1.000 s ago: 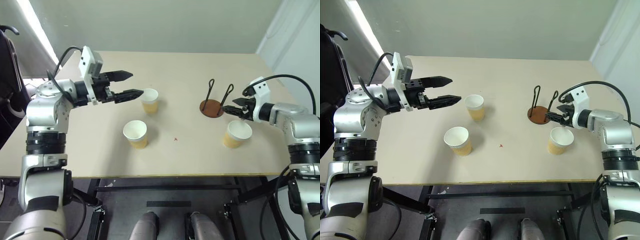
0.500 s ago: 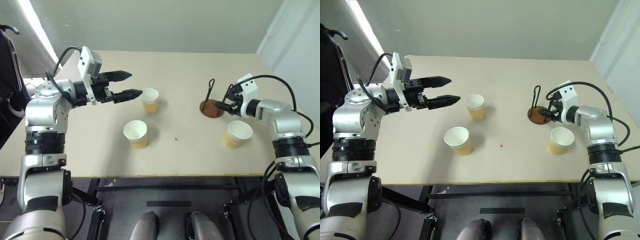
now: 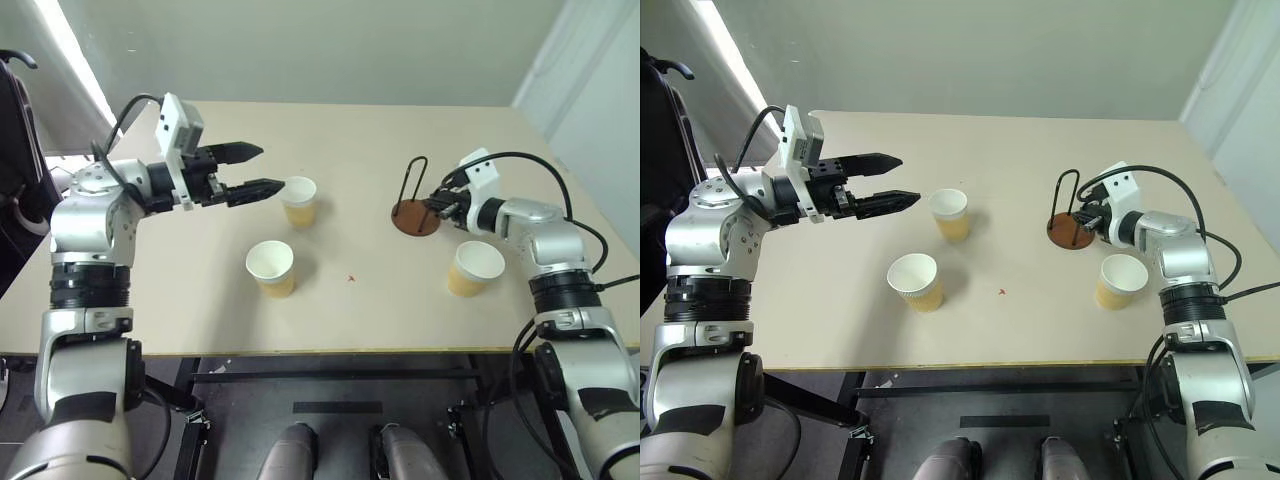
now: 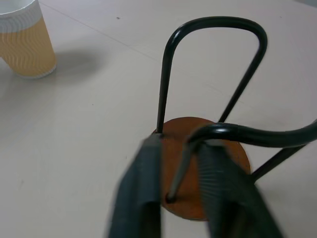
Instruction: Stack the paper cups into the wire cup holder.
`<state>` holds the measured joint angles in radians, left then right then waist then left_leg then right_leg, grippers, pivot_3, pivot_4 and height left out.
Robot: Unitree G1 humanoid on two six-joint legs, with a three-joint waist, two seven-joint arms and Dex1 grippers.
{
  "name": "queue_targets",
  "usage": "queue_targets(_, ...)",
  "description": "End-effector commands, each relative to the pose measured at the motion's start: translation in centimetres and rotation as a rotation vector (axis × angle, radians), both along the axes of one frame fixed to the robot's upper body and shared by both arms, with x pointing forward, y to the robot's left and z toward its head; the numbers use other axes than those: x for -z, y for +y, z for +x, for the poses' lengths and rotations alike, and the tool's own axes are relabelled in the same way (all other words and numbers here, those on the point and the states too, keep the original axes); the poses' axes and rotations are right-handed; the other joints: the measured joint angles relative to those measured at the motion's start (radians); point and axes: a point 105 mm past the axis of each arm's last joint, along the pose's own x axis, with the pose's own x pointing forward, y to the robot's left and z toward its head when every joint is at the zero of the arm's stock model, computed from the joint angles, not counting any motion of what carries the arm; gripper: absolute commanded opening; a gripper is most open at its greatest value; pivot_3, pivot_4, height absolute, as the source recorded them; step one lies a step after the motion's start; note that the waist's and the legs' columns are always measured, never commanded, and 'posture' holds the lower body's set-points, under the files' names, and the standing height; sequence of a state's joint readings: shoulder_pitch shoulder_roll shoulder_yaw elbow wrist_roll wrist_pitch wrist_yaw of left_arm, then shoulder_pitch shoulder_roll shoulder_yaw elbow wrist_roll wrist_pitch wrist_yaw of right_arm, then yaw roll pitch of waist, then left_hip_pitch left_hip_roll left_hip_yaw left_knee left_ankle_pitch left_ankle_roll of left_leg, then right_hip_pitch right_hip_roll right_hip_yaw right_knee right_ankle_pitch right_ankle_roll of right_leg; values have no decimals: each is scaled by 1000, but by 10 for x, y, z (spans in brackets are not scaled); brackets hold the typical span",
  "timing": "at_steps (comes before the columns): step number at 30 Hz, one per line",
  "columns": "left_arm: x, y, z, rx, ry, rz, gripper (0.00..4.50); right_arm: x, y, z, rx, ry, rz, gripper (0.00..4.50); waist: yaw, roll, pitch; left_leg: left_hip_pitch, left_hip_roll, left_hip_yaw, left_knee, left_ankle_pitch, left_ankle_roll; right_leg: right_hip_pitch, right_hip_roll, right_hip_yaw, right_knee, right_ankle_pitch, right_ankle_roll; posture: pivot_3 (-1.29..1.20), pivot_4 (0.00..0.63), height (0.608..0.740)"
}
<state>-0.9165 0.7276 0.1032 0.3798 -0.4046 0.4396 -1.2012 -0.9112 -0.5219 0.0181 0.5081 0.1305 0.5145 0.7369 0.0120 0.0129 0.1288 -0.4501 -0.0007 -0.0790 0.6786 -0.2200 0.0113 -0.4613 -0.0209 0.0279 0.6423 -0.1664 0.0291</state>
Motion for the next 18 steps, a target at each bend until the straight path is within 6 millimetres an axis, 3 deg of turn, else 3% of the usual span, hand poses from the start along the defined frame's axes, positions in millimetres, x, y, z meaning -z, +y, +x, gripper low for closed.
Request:
queue_targets(1,-18,2,-3,12,-56,17,4500,-17,7,2,-4,-54,7,22,0,0,0,0,0,0,0,0,0,0,0,0,0,0,0,0,150,740)
queue_targets(12,-5,-6,-30,228,97,180,4500,-30,24,-17,-187,-53,26,22,1,0,0,-2,0,0,-1,0,-1,-2,0,0,0,-1,-2,0,150,740)
queue_targets(18,-3,1,-38,273,141,290,4500,-37,38,-56,-423,-54,-53,22,1,0,0,-3,0,0,-1,-1,-1,-3,0,0,-1,-2,-3,0,150,740)
